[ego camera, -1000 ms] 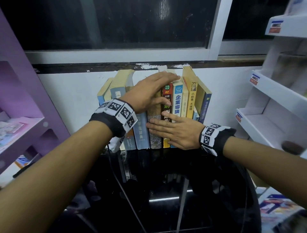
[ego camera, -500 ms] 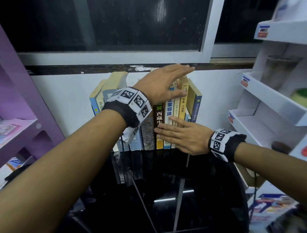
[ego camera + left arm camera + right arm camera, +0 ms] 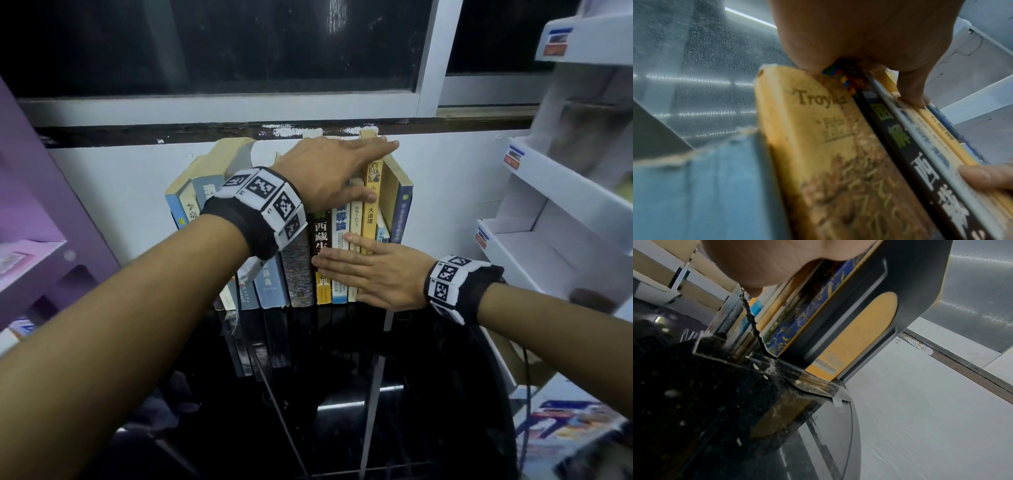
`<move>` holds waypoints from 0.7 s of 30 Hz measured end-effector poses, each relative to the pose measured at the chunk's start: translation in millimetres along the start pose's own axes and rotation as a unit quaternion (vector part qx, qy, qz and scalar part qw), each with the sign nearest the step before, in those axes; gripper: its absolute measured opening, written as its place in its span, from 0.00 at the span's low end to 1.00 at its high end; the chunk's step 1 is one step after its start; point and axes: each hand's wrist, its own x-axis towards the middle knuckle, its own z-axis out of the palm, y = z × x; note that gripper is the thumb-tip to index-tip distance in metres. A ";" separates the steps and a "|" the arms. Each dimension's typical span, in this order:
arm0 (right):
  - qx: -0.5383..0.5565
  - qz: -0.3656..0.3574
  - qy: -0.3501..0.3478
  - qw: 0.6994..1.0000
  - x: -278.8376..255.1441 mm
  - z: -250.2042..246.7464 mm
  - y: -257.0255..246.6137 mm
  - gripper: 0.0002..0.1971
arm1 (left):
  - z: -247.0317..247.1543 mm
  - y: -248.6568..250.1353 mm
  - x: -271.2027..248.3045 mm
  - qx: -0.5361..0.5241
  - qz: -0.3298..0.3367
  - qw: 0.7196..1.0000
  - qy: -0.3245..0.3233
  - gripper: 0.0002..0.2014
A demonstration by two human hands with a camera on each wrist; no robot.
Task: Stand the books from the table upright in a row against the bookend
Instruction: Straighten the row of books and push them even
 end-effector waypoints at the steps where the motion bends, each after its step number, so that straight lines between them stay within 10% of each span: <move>1: -0.002 0.001 0.000 1.000 0.1 0.8 0.2 0.37 | -0.1 0.5 -0.3 0.005 0.001 1.000 0.003 0.36; 21: 0.009 0.004 -0.012 1.000 -0.4 -4.5 -2.5 0.38 | 0.0 3.4 -0.3 0.017 -0.004 1.000 -0.009 0.38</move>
